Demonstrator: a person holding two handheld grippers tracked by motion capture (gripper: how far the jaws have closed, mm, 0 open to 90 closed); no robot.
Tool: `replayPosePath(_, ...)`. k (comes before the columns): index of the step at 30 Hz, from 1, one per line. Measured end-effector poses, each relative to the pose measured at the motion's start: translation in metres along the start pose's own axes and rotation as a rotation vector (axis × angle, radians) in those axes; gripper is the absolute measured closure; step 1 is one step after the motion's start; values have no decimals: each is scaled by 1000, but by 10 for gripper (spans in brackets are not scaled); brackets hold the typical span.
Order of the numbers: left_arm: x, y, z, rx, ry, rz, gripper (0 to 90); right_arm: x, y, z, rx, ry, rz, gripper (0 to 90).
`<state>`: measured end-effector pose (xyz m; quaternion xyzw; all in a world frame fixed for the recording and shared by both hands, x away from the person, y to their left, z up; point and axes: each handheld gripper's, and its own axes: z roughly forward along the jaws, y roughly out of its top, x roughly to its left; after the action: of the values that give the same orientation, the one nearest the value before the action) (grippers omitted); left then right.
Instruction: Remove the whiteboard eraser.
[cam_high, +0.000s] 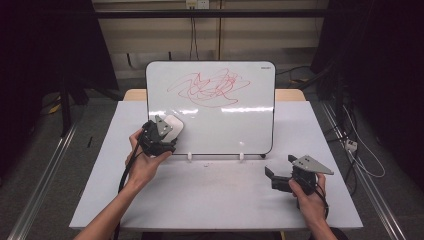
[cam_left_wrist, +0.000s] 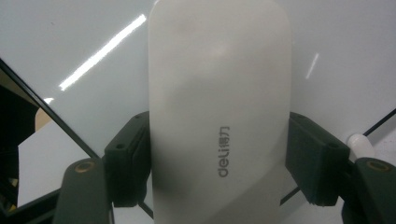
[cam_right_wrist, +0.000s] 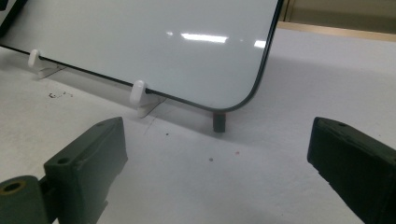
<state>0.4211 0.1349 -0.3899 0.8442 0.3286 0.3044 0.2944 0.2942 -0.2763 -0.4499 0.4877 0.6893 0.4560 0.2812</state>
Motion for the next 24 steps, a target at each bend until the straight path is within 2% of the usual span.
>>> replayPosePath(7,3,-1,-1,-2,-29,-16,305,0,0,1,3,0,4,48)
replayPosePath(9,4,-1,-3,-16,-36,-29,311,0,0,1,2,2,4,49)
replayPosePath(11,9,-3,-6,-8,-67,-40,312,0,0,1,2,2,6,50)
replayPosePath(15,9,-5,-6,-28,-67,-56,312,0,1,2,1,1,8,50)
replayPosePath(16,9,-5,-7,-24,-70,-48,312,0,1,2,1,1,8,50)
replayPosePath(18,8,-5,-13,-54,-82,-61,312,1,1,2,0,0,9,50)
replayPosePath(22,8,-5,-21,-70,-89,-53,312,0,1,3,0,1,8,50)
replayPosePath(24,8,-5,-23,-84,-94,-67,312,1,1,3,1,1,8,50)
